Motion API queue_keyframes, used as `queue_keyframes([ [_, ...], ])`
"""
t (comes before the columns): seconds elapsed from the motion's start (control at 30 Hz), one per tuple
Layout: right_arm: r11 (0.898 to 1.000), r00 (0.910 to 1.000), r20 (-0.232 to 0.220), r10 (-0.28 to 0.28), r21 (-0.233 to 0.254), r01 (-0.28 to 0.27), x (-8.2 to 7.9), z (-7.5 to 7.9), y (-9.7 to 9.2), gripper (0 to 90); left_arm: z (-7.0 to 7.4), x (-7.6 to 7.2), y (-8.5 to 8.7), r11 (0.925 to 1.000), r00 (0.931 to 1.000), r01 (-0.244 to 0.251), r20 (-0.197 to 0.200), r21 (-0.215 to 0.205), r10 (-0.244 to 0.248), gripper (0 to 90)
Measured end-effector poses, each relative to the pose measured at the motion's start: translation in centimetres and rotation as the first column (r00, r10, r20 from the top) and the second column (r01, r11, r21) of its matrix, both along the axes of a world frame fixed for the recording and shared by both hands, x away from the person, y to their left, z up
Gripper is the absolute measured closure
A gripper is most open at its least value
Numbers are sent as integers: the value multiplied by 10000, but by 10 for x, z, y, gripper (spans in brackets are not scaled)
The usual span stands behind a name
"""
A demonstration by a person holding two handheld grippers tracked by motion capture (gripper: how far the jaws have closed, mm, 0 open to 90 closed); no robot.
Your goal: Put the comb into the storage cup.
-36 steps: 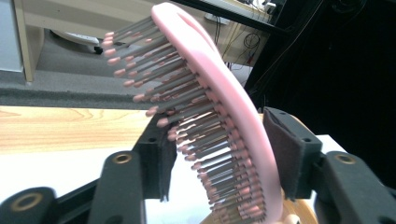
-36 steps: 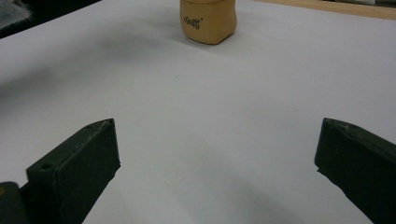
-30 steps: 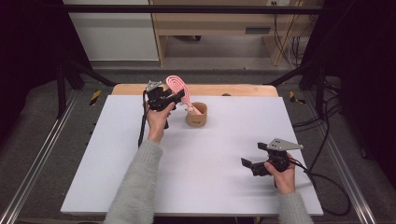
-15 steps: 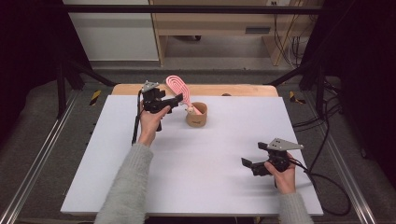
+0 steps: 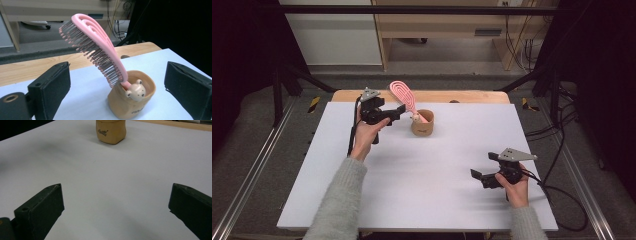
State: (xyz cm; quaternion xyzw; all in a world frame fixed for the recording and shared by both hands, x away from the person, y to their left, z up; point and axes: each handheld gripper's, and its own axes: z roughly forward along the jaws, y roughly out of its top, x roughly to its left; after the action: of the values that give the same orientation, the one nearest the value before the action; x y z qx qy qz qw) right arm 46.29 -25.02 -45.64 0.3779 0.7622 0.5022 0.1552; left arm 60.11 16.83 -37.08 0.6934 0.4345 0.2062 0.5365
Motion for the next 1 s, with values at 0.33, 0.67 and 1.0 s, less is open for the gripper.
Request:
queue_keyframes([
  [0.33, 10000, 10000, -17, -30, 15, 30, 0, 1, -1, 4, 4, -21, 7, 9972, 9971, 744, 161, -8, -744, 45],
  [0.67, 10000, 10000, 14, -19, 75, 19, 0, 1, -1, 4, -4, -47, 19, 9896, 9892, 1428, 302, 200, -1433, 43],
  [1.0, 10000, 10000, -17, -30, 46, 30, 0, 1, 0, 4, -19, -72, 35, 9836, 9836, 1780, 243, 304, -1788, 41],
])
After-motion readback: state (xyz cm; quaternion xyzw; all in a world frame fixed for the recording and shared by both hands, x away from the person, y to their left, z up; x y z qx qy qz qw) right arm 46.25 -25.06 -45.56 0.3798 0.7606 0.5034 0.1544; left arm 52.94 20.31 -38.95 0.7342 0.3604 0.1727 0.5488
